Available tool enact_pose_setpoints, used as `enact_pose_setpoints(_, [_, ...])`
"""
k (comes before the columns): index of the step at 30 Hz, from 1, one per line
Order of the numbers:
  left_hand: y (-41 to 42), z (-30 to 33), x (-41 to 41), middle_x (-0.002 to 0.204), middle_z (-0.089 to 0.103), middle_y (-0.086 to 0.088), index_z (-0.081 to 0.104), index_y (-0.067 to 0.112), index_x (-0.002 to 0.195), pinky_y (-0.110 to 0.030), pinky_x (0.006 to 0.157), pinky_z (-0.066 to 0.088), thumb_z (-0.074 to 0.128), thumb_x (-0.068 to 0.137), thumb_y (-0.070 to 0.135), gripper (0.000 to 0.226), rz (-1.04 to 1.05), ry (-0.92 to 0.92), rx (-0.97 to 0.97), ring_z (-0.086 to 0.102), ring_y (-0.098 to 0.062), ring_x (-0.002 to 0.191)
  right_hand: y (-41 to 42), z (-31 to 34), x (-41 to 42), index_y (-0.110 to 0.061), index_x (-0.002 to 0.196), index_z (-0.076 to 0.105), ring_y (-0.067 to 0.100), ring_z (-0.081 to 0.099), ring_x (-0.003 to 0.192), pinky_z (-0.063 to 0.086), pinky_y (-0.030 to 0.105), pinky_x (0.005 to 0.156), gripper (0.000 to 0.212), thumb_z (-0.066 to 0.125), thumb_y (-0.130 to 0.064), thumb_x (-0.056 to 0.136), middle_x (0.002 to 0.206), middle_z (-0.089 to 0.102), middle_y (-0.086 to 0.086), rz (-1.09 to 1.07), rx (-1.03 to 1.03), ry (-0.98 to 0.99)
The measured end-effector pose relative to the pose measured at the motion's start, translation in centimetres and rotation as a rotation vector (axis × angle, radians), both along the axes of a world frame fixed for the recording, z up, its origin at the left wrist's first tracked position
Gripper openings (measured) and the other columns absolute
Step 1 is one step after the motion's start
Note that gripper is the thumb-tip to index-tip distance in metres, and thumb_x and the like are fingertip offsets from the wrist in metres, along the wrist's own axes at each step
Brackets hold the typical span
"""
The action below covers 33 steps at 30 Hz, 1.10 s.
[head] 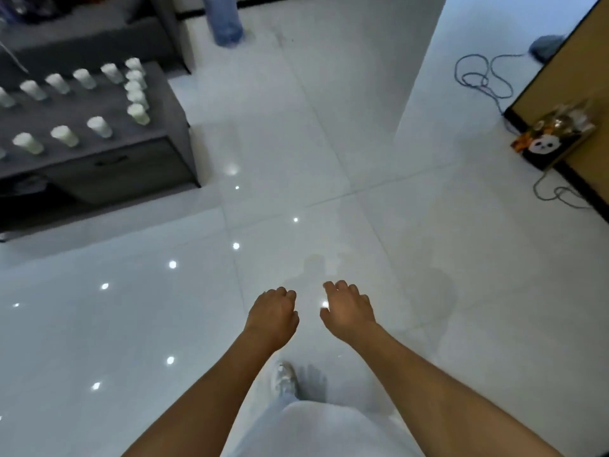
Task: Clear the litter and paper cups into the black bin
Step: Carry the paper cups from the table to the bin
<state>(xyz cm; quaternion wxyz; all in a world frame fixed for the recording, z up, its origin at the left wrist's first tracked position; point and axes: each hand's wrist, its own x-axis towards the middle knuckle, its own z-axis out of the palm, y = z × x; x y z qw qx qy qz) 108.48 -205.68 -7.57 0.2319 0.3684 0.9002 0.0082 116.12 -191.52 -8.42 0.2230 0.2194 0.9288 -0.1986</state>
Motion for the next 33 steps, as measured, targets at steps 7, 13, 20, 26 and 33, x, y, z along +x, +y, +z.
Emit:
enact_pose_setpoints(7, [-12.3,2.0,-10.5,0.123,0.055,-0.006,0.048,0.012,0.130,-0.030,0.091,0.042,0.041,0.097,0.028,0.036,0.281,0.000,0.008,0.053,-0.023,0.110,-11.2,2.1,-14.3,-0.016,0.138,0.038,0.027,0.049,0.114,0.042,0.038,0.089,0.046,0.047,-0.030,0.095,0.128,0.050,0.007,0.277,0.008,0.102])
enact_pose_setpoints(13, [-17.6,3.0,-18.5,0.124,0.054,-0.006,0.048,0.012,0.127,-0.030,0.089,0.042,0.041,0.097,0.028,0.035,0.456,0.014,0.028,0.052,-0.023,0.110,-14.1,3.6,-24.6,-0.017,0.140,0.035,0.028,0.046,0.116,0.041,0.039,0.090,0.048,0.045,-0.032,0.095,0.132,0.046,0.007,0.420,0.031,0.070])
enact_pose_setpoints(20, [-19.5,2.7,-31.3,0.124,0.054,-0.006,0.048,0.011,0.128,-0.032,0.091,0.043,0.042,0.096,0.029,0.037,0.620,0.036,0.035,0.052,-0.024,0.111,-15.8,3.4,-39.3,-0.017,0.141,0.034,0.029,0.044,0.118,0.041,0.040,0.092,0.050,0.046,-0.030,0.095,0.134,0.045,0.008,0.538,0.035,0.079])
enact_pose_setpoints(26, [-19.5,3.4,-42.8,0.121,0.056,-0.005,0.049,0.013,0.128,-0.030,0.087,0.043,0.044,0.096,0.029,0.037,0.726,0.059,0.064,0.054,-0.023,0.109,-16.1,3.7,-52.2,-0.017,0.143,0.032,0.029,0.044,0.119,0.041,0.041,0.093,0.051,0.046,-0.029,0.095,0.136,0.044,0.008,0.598,0.018,0.080])
enact_pose_setpoints(33, [-21.1,3.4,-52.7,0.126,0.054,-0.006,0.046,0.013,0.132,-0.031,0.088,0.044,0.043,0.096,0.029,0.040,0.811,0.001,0.050,0.052,-0.023,0.112,-17.3,3.6,-63.3,-0.017,0.141,0.034,0.029,0.044,0.120,0.041,0.040,0.093,0.050,0.047,-0.028,0.095,0.135,0.045,0.008,0.637,0.014,0.038])
